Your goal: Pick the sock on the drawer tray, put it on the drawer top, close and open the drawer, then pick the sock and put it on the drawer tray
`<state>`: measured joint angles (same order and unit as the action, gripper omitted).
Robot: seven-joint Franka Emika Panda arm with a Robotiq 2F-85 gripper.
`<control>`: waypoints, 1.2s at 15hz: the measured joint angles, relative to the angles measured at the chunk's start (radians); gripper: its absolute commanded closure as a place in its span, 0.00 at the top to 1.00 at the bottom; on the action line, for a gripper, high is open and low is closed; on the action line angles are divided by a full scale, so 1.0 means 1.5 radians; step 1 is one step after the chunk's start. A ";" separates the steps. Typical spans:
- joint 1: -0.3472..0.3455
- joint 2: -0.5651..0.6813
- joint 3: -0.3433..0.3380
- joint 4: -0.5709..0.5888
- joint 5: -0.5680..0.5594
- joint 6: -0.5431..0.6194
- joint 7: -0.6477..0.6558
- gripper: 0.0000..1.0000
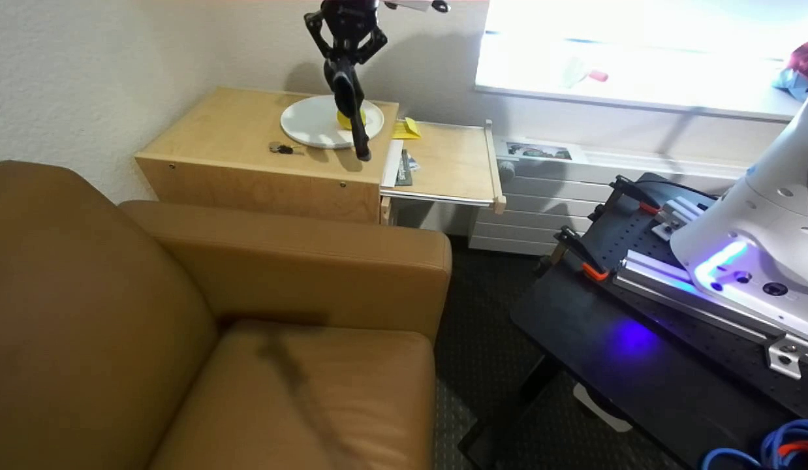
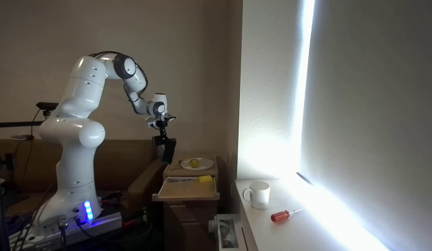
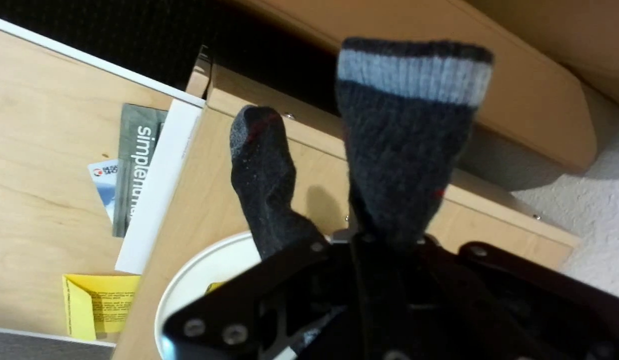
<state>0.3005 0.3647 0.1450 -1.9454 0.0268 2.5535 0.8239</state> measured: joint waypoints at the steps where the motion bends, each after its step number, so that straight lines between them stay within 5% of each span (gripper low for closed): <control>1: 0.010 0.026 -0.012 0.027 -0.008 0.003 0.034 0.01; 6: 0.069 0.128 -0.077 0.149 -0.051 0.005 0.189 0.04; 18: 0.072 0.183 -0.088 0.168 -0.052 -0.005 0.228 0.01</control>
<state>0.4079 0.6398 0.0134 -1.6934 -0.0509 2.5458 1.1653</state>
